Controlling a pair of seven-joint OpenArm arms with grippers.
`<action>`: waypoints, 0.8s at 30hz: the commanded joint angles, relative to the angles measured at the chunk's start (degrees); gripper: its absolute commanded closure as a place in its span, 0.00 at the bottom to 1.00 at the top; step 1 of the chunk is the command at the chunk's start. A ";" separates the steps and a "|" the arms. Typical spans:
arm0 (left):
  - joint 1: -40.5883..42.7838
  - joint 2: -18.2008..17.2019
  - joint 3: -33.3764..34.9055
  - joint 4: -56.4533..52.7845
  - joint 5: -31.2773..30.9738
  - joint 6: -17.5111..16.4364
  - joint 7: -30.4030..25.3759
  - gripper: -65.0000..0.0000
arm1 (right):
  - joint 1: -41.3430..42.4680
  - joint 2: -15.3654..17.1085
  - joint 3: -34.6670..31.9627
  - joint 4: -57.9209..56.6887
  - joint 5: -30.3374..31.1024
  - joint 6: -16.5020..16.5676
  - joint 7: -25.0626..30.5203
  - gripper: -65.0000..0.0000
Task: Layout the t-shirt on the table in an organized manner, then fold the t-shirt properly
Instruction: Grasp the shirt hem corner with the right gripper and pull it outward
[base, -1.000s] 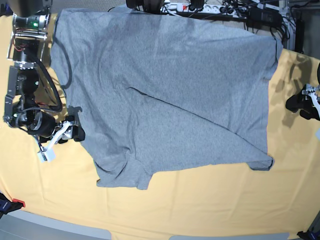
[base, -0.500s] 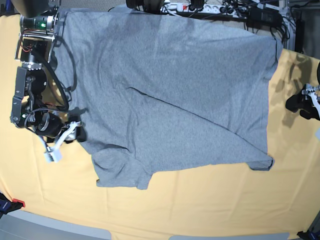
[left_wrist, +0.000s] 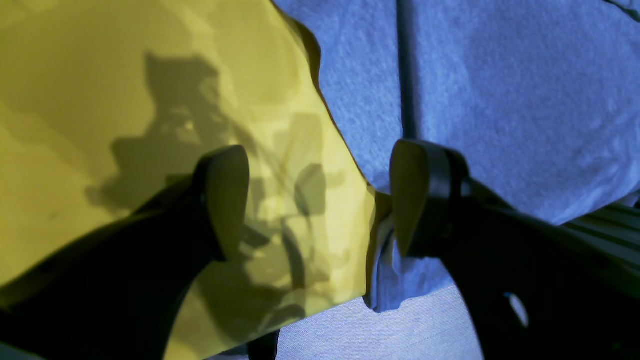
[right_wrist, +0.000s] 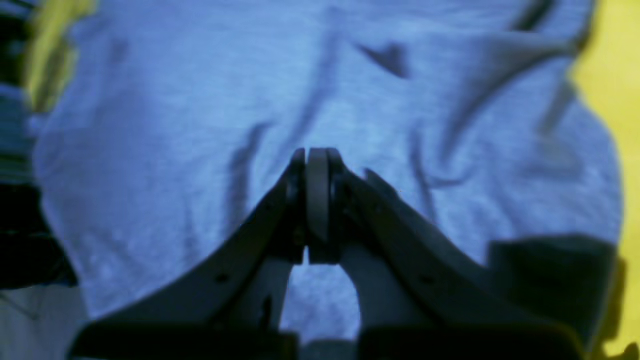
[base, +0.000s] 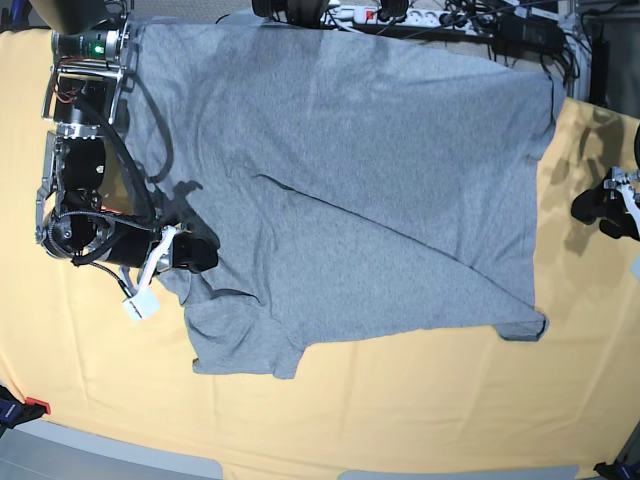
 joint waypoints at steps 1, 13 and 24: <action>-0.94 -1.77 -0.76 0.66 -0.72 0.04 -0.79 0.31 | 1.79 0.70 0.33 1.73 1.07 0.45 0.70 0.97; -0.94 -1.77 -0.76 0.63 -0.76 0.04 -0.79 0.31 | 4.20 0.94 0.42 1.49 -21.09 -6.45 8.07 0.56; -0.94 -1.77 -0.76 0.66 -0.79 0.04 -0.79 0.31 | 4.31 0.85 0.44 -7.78 -19.26 0.45 10.05 0.96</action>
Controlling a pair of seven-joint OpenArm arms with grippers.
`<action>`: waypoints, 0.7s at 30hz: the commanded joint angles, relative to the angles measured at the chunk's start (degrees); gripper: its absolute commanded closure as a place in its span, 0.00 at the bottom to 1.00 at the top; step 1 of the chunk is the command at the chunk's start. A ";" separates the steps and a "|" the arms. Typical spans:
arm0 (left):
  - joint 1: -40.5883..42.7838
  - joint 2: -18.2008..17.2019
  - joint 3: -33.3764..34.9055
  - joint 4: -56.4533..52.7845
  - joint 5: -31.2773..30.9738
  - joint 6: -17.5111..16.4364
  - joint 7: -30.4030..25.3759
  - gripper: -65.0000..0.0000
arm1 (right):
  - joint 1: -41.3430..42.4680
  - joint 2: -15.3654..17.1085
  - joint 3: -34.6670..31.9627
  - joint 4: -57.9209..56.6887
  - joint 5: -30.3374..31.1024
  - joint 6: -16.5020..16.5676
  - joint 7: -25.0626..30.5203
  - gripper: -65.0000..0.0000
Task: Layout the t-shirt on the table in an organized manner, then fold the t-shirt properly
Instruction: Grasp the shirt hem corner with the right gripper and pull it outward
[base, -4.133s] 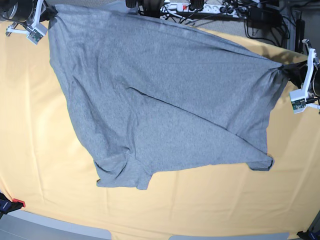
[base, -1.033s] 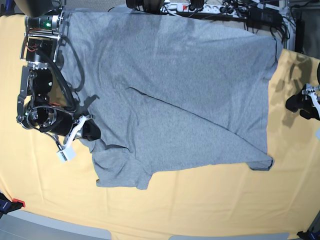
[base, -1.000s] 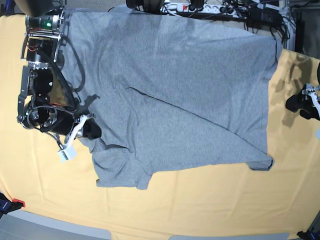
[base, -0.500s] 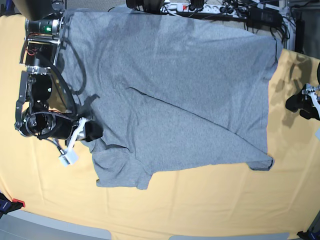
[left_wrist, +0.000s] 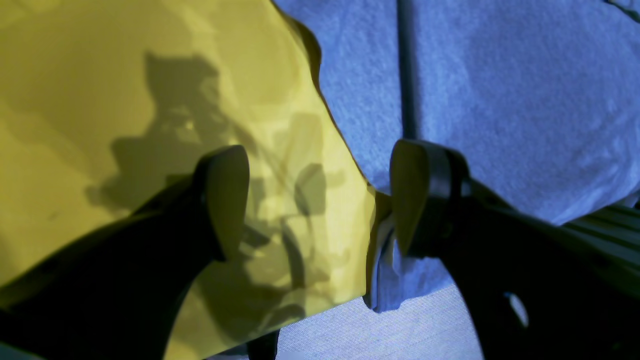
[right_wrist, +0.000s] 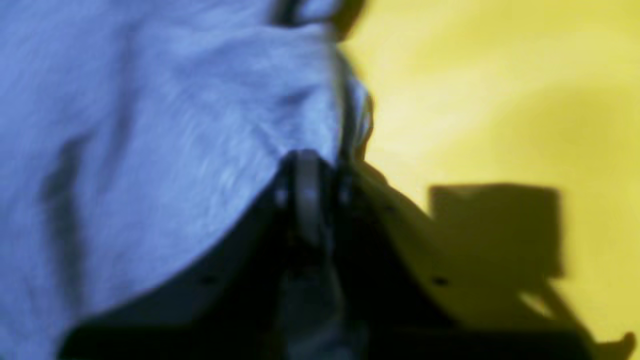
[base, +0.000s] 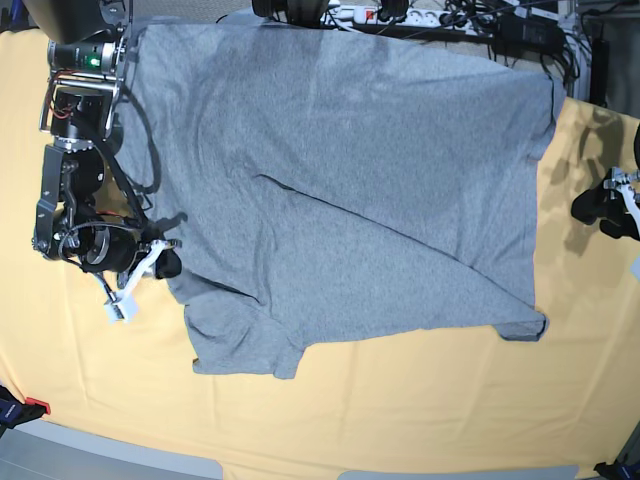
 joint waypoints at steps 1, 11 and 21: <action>-0.94 -1.75 -0.76 0.66 -0.72 0.04 -0.79 0.31 | 1.64 0.48 0.00 0.83 3.52 0.58 -0.85 1.00; -0.94 -1.75 -0.76 0.63 -0.70 0.04 -0.79 0.31 | 1.40 0.42 -0.02 10.21 26.08 0.58 -13.55 1.00; -0.96 -1.75 -0.76 0.66 0.17 0.02 -0.79 0.31 | 2.23 0.70 0.00 10.71 11.19 0.58 -9.57 1.00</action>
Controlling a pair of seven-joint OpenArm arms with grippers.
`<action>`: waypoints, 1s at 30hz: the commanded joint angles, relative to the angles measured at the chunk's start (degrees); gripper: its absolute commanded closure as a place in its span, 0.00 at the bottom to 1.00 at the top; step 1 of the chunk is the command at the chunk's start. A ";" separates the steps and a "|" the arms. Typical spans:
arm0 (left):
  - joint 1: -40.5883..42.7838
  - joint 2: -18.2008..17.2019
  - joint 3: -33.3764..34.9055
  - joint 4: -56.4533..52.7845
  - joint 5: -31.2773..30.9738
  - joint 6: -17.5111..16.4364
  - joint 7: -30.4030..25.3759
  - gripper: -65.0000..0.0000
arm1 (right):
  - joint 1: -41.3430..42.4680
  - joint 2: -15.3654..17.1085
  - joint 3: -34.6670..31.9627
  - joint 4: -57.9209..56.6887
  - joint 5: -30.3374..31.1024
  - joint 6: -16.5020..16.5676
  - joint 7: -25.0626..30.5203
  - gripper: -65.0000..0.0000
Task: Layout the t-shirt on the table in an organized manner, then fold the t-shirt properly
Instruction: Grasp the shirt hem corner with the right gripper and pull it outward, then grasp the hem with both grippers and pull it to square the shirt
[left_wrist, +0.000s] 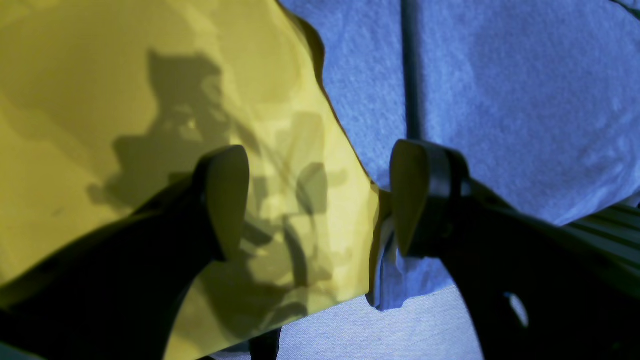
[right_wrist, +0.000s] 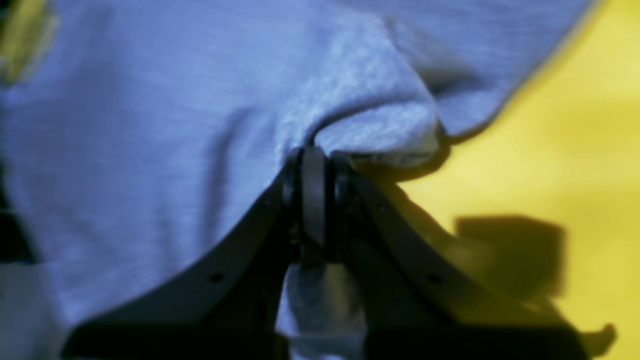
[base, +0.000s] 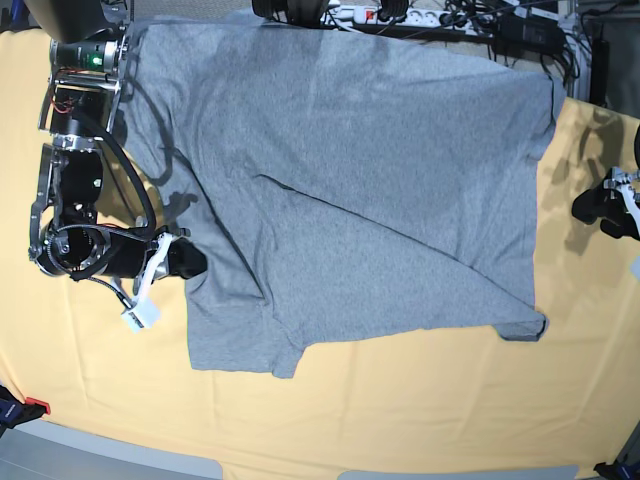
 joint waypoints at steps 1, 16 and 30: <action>-0.96 -1.75 -0.76 0.66 -0.48 0.02 -0.82 0.31 | 2.16 1.14 0.26 1.03 -1.57 0.30 3.10 1.00; -0.98 -1.75 -0.76 0.66 2.25 -0.85 -9.25 0.31 | 5.44 1.90 0.26 1.03 -38.64 -15.43 17.81 1.00; -8.98 1.68 -0.74 0.63 9.31 2.19 -16.63 0.31 | 6.51 2.10 0.26 1.03 -47.74 -23.19 17.68 1.00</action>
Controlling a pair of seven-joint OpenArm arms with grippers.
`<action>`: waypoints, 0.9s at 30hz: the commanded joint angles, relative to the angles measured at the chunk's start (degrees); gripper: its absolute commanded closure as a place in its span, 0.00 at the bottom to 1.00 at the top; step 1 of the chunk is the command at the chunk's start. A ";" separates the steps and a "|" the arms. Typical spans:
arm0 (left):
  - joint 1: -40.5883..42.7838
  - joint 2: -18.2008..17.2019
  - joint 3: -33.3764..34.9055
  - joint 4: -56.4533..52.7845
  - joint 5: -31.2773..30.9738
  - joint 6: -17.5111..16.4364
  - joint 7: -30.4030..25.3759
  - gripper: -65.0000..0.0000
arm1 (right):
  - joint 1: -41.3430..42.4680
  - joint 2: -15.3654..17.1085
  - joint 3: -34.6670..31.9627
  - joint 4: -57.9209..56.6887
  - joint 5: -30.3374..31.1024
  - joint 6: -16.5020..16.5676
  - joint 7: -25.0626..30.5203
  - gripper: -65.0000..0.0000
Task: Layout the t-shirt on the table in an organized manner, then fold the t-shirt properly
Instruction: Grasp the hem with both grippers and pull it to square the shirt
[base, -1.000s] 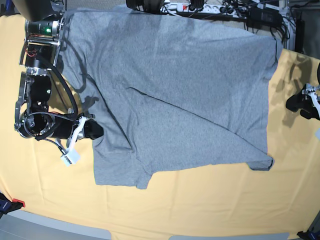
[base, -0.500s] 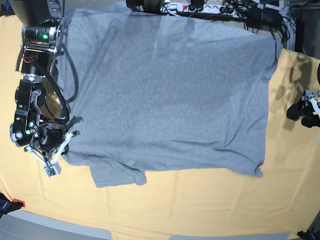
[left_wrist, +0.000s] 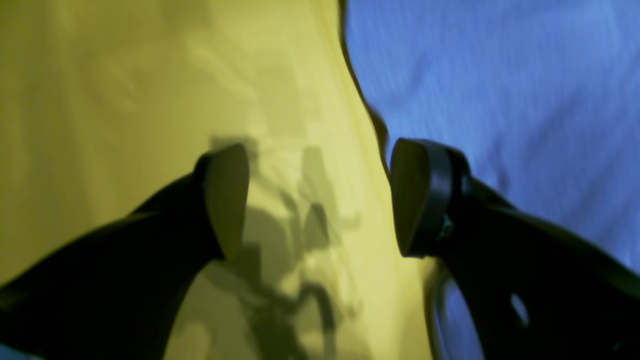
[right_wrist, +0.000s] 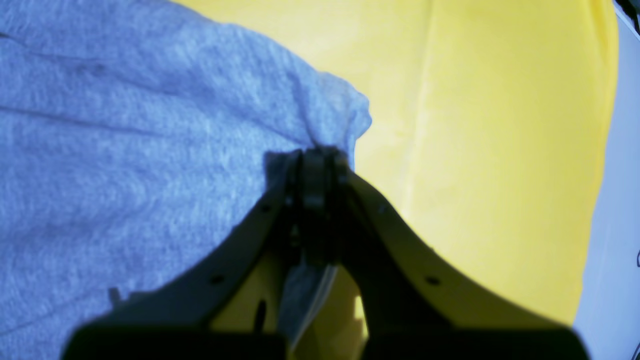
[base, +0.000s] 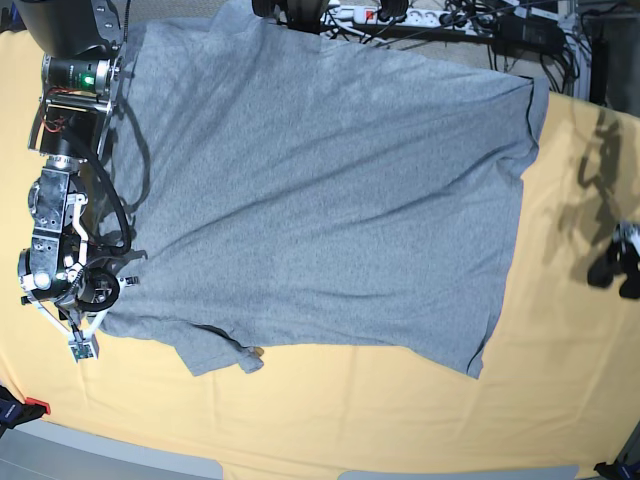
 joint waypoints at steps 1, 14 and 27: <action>-1.29 0.24 -0.50 0.61 1.01 0.09 -2.19 0.31 | 2.03 0.98 0.31 1.03 -0.48 -0.42 0.92 1.00; -11.26 17.70 -0.46 -15.37 12.20 3.48 -11.02 0.31 | 2.03 2.58 0.31 1.03 -0.07 0.87 -1.66 1.00; -27.04 24.63 3.65 -41.20 11.02 -8.13 -14.53 0.31 | 1.22 2.84 0.31 1.03 -0.07 1.05 -1.68 1.00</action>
